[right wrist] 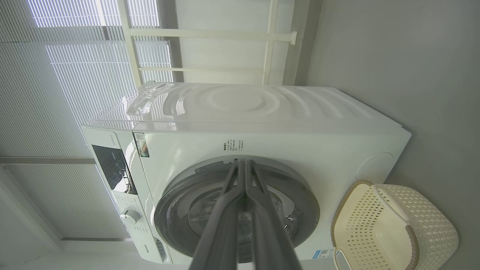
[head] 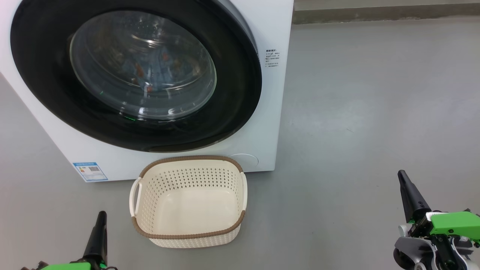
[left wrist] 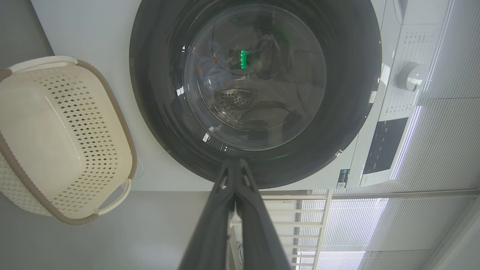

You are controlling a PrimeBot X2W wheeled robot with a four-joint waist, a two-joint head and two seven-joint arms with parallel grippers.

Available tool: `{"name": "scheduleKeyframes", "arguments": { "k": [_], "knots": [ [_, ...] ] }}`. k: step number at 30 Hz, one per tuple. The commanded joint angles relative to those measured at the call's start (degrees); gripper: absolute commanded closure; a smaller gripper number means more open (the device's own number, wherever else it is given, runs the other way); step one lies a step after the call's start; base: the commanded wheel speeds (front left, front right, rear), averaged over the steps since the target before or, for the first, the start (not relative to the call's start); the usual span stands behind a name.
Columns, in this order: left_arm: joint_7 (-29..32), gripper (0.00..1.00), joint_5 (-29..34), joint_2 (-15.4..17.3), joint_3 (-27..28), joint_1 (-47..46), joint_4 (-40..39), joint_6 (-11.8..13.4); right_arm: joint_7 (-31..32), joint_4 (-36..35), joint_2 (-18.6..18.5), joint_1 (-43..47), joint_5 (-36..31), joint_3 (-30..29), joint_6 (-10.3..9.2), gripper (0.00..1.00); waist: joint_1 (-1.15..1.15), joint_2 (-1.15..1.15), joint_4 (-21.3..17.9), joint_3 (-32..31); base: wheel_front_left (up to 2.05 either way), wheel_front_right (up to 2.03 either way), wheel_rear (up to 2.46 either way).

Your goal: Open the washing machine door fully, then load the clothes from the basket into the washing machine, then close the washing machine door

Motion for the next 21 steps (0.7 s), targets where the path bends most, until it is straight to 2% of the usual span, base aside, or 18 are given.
{"name": "scheduleKeyframes", "arguments": {
  "k": [1,21],
  "knots": [
    [0.4,1.0,-0.4,0.5,1.9,-2.7,-1.7,0.0,0.4,-1.8,-0.5,-0.3,0.1,1.1,0.1,1.0,0.0,0.0,0.0,0.0,0.0,0.0,0.0],
    [0.4,1.0,-0.4,0.5,1.9,-2.7,-1.8,0.0,0.4,-1.8,-0.5,-0.3,0.1,1.0,0.1,1.0,0.0,0.0,0.0,0.0,0.0,0.0,0.0]
  ]
}}
